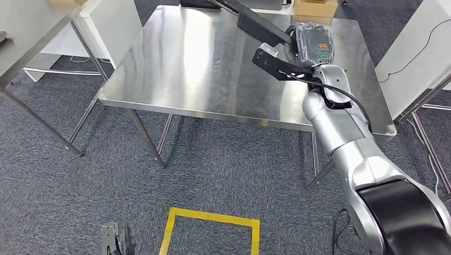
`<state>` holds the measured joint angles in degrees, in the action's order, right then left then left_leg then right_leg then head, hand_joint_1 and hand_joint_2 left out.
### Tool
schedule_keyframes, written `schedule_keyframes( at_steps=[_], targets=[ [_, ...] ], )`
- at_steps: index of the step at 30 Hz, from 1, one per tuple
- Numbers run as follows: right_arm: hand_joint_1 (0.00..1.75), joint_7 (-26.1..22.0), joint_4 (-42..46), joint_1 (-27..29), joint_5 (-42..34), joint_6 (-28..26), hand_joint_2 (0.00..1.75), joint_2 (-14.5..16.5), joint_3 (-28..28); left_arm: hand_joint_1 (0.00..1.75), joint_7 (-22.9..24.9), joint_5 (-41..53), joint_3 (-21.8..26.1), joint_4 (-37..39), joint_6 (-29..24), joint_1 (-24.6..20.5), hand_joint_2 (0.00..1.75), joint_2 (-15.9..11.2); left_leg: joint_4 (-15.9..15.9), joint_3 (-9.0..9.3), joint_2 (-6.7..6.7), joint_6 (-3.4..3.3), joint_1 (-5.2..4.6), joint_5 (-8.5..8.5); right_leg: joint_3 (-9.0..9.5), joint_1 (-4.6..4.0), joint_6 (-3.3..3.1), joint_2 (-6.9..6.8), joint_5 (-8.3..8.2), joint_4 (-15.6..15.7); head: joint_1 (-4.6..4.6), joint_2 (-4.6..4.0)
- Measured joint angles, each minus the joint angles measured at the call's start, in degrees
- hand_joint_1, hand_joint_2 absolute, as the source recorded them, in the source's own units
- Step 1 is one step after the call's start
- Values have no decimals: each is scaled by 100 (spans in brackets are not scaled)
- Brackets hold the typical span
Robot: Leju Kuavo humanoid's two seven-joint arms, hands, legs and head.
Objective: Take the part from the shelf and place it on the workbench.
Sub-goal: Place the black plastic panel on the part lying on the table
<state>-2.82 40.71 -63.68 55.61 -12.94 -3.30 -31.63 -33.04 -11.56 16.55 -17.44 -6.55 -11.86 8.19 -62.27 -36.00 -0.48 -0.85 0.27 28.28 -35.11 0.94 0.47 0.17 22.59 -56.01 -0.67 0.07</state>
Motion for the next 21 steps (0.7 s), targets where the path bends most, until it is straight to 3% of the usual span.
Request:
schedule_keyframes(
  at_steps=[2, 3, 4, 5, 7, 9, 12, 14, 15, 18, 19, 20, 21],
  targets=[
    [175, 1, -9, 8, -1, 0, 175, -2, -4, 0, 1, 0, 0, 3, 0, 4, 0, -2, -778, -450, 18, 68, 35, 271, 52, -2, -61, 7, 50, -4, -33, 0],
    [175, 1, -17, 20, -1, 0, 175, -2, -6, 0, 1, 0, 0, 5, -1, 8, 0, -3, -1065, -666, 23, 91, 50, 317, 75, -3, -68, 14, 76, -6, -35, 0],
    [175, 1, -26, 35, -1, 0, 175, -4, -7, 0, 1, 0, 0, 8, 0, 13, 0, -4, -1158, -796, 27, 106, 64, 247, 107, -3, -63, 22, 109, -10, -35, 0],
    [175, 2, -34, 48, -1, 0, 175, -7, -7, 0, 1, 0, 0, 9, 1, 18, 0, -5, -1028, -806, 31, 114, 78, 61, 150, -1, -49, 31, 146, -13, -37, 0],
    [175, 2, -46, 56, -1, 0, 175, -13, -7, 0, 1, 0, 0, 12, 2, 24, 0, -12, -272, -533, 33, 110, 102, -471, 258, 3, -5, 43, 239, -21, -37, 0],
    [175, -3, -56, 26, -4, 2, 175, -21, -7, 0, 2, 3, 0, 19, 2, 22, 0, -15, 321, -238, 28, 77, 88, -701, 302, -17, 51, 53, 313, -33, -44, 0],
    [175, -10, -79, -7, -8, 7, 175, -49, -7, 0, 2, 10, 0, 31, 3, 25, 0, -16, 457, -147, 19, -38, 59, -606, 291, -28, 136, 55, 371, -27, -45, -1],
    [175, -12, -91, -23, -8, 9, 175, -83, -4, 0, 1, 9, -1, 33, 5, 20, 0, -18, 487, -98, 9, -124, 62, -578, 208, -10, 171, 38, 473, -201, -27, -1],
    [175, -16, -95, -37, -9, 9, 175, -99, -4, 0, 1, 9, -1, 33, 10, 14, 0, -19, 500, -68, 6, -164, 66, -565, 62, -5, 167, 30, 578, -469, -17, -1],
    [175, -30, -127, -26, -11, 7, 175, -153, -7, 0, 1, 18, -5, 38, 37, 7, 0, -19, 501, -13, -5, -241, 50, -495, -651, -3, 136, 25, 905, -1652, -1, 0],
    [175, -31, -147, -1, -15, 3, 175, -173, -8, 0, 1, 22, -7, 40, 42, 12, 0, -19, 499, 18, -15, -247, 47, -465, -808, -3, 156, 24, 887, -1831, 0, 0],
    [175, -35, -167, 23, -20, -1, 175, -191, -8, 0, 1, 25, -8, 42, 46, 17, 0, -20, 497, 61, -27, -244, 45, -431, -854, -3, 191, 24, 771, -1780, 1, 0],
    [175, -41, -184, 40, -24, -9, 175, -205, -8, 0, 1, 26, -8, 43, 52, 21, 0, -21, 496, 115, -37, -233, 44, -391, -781, -3, 233, 23, 563, -1489, 3, -1]
  ],
)
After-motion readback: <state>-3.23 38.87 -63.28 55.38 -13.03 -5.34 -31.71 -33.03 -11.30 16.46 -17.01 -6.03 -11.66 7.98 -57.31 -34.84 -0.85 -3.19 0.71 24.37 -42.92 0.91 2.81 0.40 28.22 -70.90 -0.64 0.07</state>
